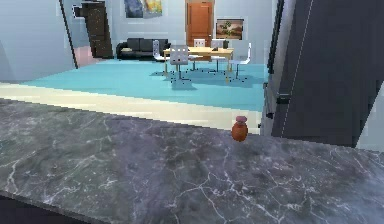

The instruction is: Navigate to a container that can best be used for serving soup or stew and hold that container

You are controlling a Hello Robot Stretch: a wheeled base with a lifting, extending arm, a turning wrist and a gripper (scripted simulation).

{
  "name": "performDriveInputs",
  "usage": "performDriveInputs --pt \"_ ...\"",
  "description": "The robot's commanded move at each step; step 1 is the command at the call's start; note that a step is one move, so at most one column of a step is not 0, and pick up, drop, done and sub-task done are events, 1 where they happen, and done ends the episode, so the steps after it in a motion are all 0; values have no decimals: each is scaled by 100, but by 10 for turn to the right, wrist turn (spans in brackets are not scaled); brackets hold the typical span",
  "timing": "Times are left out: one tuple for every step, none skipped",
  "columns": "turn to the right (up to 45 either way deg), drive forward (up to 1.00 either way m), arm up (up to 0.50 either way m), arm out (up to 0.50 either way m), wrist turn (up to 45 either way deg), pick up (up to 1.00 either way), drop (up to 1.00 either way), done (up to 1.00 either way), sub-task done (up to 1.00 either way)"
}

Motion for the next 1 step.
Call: performDriveInputs --pt "0 0 38 0 0 0 0 0 0"
